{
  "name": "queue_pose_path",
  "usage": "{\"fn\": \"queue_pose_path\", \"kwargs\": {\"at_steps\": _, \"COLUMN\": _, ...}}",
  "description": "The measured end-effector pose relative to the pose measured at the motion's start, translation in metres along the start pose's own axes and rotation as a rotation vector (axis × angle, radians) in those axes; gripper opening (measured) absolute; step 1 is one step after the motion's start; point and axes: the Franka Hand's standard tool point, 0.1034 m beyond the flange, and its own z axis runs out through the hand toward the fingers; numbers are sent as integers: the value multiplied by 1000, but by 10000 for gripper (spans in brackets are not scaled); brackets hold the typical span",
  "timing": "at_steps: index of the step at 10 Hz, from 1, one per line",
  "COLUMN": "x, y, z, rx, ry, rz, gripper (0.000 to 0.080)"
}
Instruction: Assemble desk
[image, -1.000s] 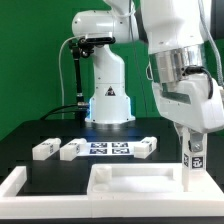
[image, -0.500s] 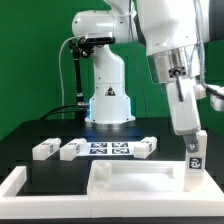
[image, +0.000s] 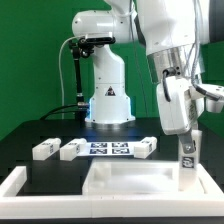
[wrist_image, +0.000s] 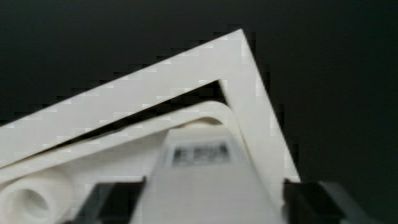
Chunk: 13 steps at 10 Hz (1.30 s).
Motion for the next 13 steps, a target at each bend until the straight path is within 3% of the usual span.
{"fn": "queue_pose_path", "kwargs": {"at_steps": 1, "x": -1, "y": -1, "z": -2, "rx": 7, "ry": -2, "rz": -9, "gripper": 503}}
{"fn": "queue_pose_path", "kwargs": {"at_steps": 2, "x": -3, "y": 1, "z": -12, "rx": 21, "ry": -12, "rz": -44, "gripper": 618}}
{"fn": "queue_pose_path", "kwargs": {"at_steps": 3, "x": -1, "y": 3, "z": -30, "rx": 43, "ry": -29, "rz": -70, "gripper": 640}}
{"fn": "queue_pose_path", "kwargs": {"at_steps": 5, "x": -2, "y": 6, "z": -54, "rx": 59, "ry": -48, "rz": -92, "gripper": 648}}
{"fn": "queue_pose_path", "kwargs": {"at_steps": 6, "x": -3, "y": 7, "z": -52, "rx": 47, "ry": -47, "rz": -95, "gripper": 648}}
{"fn": "queue_pose_path", "kwargs": {"at_steps": 11, "x": -2, "y": 8, "z": -49, "rx": 44, "ry": -44, "rz": -100, "gripper": 649}}
{"fn": "queue_pose_path", "kwargs": {"at_steps": 13, "x": -3, "y": 12, "z": -57, "rx": 55, "ry": -49, "rz": -167, "gripper": 649}}
